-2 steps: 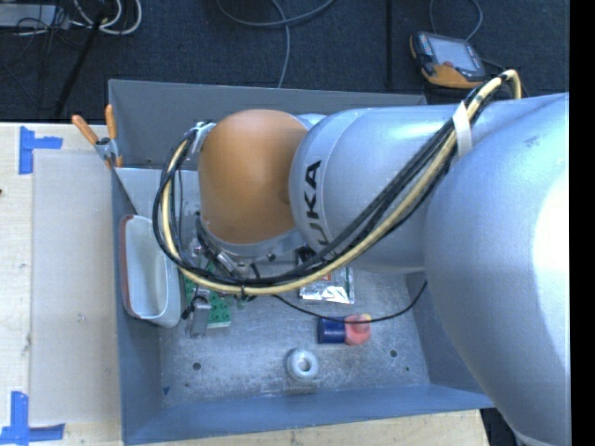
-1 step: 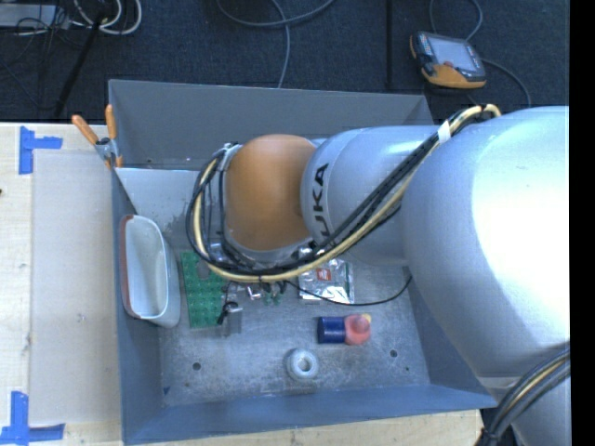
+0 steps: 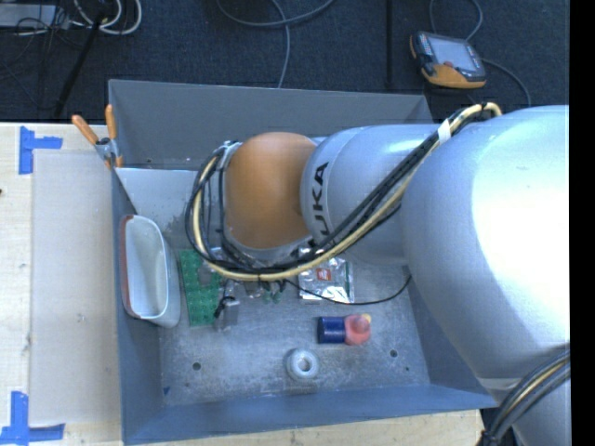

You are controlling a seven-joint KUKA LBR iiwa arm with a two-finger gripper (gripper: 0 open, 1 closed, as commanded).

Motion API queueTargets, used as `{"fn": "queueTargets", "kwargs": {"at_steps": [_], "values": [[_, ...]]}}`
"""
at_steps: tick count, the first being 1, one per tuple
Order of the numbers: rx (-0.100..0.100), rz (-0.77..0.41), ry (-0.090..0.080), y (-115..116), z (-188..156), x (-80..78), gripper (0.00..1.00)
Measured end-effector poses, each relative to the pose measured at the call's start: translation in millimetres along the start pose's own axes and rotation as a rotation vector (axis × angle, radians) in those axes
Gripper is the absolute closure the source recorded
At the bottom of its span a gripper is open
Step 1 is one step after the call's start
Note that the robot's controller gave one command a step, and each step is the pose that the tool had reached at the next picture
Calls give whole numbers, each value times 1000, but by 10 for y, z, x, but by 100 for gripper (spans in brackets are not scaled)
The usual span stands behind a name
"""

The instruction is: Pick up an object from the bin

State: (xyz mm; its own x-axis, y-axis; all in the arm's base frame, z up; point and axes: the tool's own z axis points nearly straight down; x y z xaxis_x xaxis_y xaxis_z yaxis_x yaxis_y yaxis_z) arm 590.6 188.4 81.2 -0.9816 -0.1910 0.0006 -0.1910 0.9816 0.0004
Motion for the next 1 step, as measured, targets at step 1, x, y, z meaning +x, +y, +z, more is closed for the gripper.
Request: {"fn": "queueTargets", "kwargs": {"at_steps": [1], "values": [[-1,-30,-10,277,-1515,44,100]]}}
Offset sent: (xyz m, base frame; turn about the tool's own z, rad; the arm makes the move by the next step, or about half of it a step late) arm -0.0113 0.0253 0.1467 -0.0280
